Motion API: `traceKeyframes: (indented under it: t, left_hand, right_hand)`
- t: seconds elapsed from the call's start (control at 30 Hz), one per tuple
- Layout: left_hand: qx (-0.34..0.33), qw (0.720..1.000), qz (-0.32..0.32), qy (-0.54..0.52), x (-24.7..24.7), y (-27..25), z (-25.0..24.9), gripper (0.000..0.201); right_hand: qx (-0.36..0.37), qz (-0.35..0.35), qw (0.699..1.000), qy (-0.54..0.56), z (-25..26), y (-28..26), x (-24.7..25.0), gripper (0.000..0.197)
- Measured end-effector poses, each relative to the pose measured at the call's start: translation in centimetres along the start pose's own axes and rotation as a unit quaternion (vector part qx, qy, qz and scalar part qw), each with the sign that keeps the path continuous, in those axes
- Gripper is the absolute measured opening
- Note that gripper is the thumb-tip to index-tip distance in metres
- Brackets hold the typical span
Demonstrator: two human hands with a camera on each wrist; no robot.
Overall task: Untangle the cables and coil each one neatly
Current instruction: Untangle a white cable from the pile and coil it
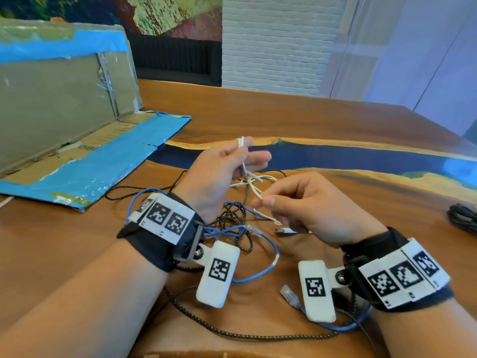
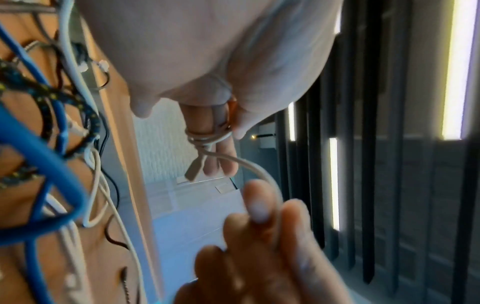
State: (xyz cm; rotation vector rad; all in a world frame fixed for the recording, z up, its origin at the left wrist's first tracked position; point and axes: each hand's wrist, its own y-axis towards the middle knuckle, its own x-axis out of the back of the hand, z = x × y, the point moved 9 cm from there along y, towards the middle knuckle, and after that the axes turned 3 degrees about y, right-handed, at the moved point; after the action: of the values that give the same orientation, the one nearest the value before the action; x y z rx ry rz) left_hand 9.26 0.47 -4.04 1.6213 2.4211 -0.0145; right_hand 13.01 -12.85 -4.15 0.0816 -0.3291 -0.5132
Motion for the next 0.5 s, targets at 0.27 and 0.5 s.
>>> traceKeyframes:
  t: [0.27, 0.5]
  left_hand:
    - [0.030, 0.968, 0.187, 0.167, -3.6, -1.5, 2.0, 0.043]
    - [0.036, 0.978, 0.192, -0.068, -4.2, -2.2, 0.3, 0.044]
  right_hand:
    - [0.103, -0.212, 0.968, 0.082, 1.3, -0.5, 6.0, 0.012]
    - [0.058, -0.207, 0.972, 0.092, -0.2, 0.1, 5.7, 0.013]
